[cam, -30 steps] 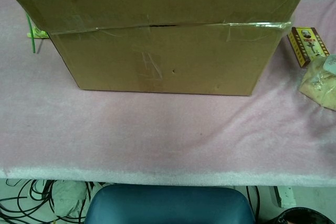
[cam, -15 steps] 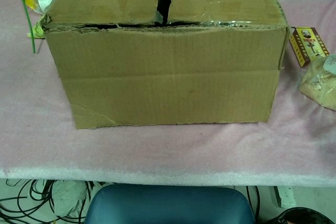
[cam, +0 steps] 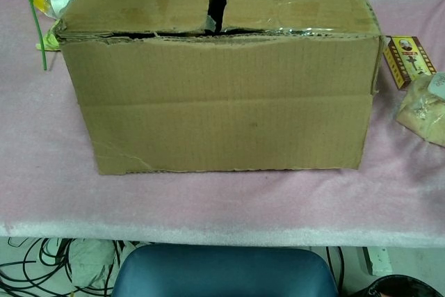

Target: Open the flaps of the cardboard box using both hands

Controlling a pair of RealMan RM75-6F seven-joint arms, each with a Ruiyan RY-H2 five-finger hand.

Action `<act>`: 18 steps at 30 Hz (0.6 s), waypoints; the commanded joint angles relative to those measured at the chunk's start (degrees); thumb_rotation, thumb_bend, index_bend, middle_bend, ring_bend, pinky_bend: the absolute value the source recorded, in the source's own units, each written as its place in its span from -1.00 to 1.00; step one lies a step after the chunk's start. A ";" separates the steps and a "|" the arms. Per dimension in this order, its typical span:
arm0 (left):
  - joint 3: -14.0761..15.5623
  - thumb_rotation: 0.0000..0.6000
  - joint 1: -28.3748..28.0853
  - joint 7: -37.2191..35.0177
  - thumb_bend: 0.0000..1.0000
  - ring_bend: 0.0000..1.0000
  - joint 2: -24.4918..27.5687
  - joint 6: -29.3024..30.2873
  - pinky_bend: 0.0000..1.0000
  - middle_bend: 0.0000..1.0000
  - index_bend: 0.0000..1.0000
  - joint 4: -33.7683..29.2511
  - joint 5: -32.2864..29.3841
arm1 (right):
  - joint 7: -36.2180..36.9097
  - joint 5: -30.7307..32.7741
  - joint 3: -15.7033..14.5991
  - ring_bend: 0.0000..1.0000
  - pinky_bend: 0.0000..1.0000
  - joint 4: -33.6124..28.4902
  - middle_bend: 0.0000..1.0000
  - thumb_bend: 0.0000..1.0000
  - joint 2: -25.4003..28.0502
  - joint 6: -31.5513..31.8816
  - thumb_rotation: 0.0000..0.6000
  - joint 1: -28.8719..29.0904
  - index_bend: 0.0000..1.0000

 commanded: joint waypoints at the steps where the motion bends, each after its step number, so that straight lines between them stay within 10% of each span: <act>1: 7.56 1.00 12.24 21.56 -0.37 -0.79 -12.10 17.60 -0.64 -0.70 -0.84 8.28 0.48 | 0.22 -0.35 -0.14 -1.00 -0.54 0.08 -1.00 -0.46 0.51 -0.96 1.00 0.48 -1.00; 18: 13.43 1.00 20.06 18.84 -0.41 -0.79 -29.38 37.35 -0.66 -0.74 -0.90 28.66 -0.86 | -8.95 1.55 6.85 -1.00 -0.54 -5.92 -1.00 -0.46 1.82 -10.04 1.00 11.60 -1.00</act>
